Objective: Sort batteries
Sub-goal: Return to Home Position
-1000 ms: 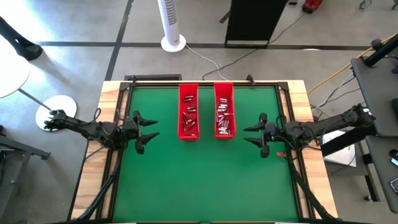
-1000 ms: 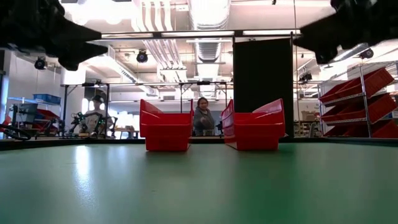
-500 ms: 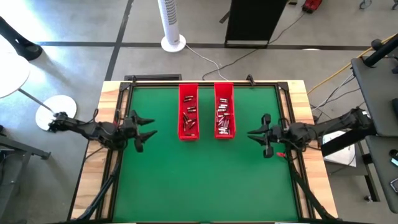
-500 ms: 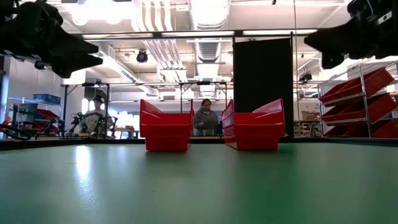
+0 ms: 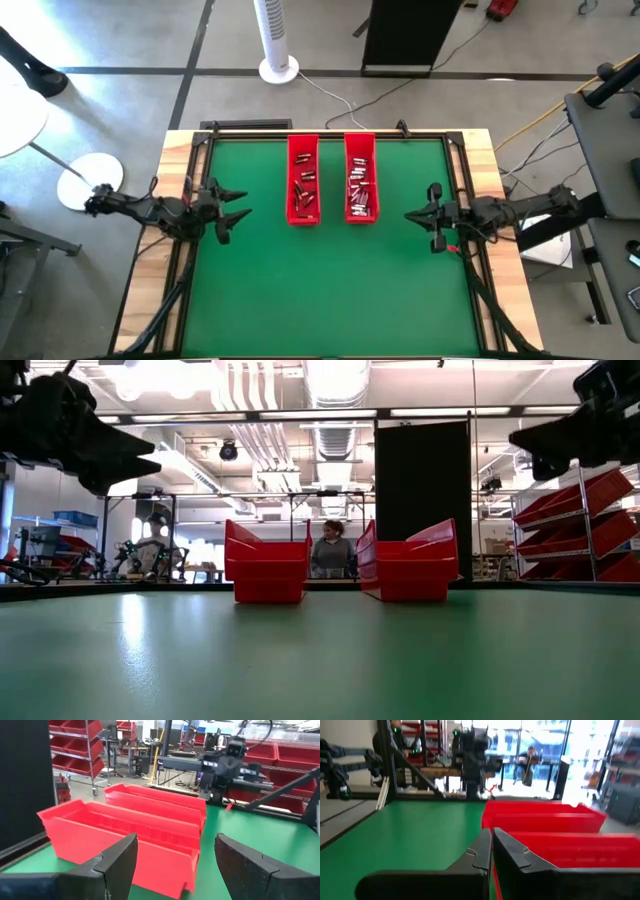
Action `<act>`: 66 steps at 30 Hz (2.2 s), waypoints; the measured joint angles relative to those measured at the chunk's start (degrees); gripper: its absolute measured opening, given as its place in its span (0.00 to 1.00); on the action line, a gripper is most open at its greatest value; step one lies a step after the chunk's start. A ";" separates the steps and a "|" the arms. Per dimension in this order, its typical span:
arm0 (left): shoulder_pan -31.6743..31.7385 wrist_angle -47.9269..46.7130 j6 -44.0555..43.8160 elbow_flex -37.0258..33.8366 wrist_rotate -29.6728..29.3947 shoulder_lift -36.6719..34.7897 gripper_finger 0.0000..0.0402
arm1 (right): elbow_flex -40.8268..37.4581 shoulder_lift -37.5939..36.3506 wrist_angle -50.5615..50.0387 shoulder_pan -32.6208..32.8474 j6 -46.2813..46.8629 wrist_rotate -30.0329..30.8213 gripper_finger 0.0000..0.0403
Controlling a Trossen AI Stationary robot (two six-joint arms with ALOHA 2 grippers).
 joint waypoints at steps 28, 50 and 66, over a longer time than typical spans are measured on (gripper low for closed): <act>14.25 6.86 -5.86 -3.65 31.84 0.35 0.20 | 0.06 4.05 -3.29 -0.13 -16.79 3.45 0.03; 14.29 6.43 -0.74 -3.23 30.91 4.53 0.18 | -0.04 3.64 1.35 -2.30 0.26 -12.05 0.03; 14.29 6.73 -0.77 -3.19 30.96 4.85 0.18 | -0.07 4.80 -5.41 -11.02 -9.65 -11.68 0.03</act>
